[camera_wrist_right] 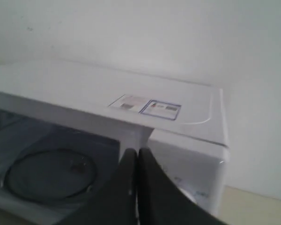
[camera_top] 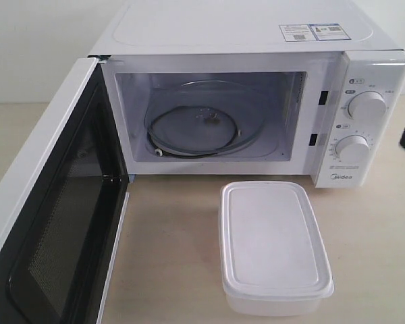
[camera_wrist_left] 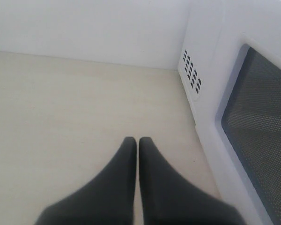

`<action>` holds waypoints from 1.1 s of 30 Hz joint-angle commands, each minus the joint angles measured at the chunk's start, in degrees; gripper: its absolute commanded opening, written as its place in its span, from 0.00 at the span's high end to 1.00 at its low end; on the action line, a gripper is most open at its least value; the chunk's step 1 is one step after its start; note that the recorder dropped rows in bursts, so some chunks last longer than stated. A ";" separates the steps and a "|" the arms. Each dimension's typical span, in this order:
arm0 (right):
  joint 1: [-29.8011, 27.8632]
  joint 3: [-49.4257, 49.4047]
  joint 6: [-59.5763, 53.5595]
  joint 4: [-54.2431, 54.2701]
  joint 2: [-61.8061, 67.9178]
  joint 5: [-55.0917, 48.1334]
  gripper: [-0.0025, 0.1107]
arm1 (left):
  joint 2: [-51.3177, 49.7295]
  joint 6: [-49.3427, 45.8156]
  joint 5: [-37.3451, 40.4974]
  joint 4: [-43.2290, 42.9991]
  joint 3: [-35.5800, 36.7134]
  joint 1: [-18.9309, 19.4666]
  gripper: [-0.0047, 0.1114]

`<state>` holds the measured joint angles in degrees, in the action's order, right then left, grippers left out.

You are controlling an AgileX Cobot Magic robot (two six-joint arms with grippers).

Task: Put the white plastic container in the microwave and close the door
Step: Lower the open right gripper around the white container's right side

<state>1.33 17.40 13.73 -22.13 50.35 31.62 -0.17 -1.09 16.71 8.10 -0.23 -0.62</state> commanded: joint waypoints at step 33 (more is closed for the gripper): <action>9.71 3.84 20.57 -8.82 44.56 -3.66 0.98 | 0.17 0.06 -0.02 0.28 0.23 0.16 0.92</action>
<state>8.62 20.28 33.65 -29.13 94.70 29.04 -0.17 -1.09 16.71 8.10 -0.23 -0.62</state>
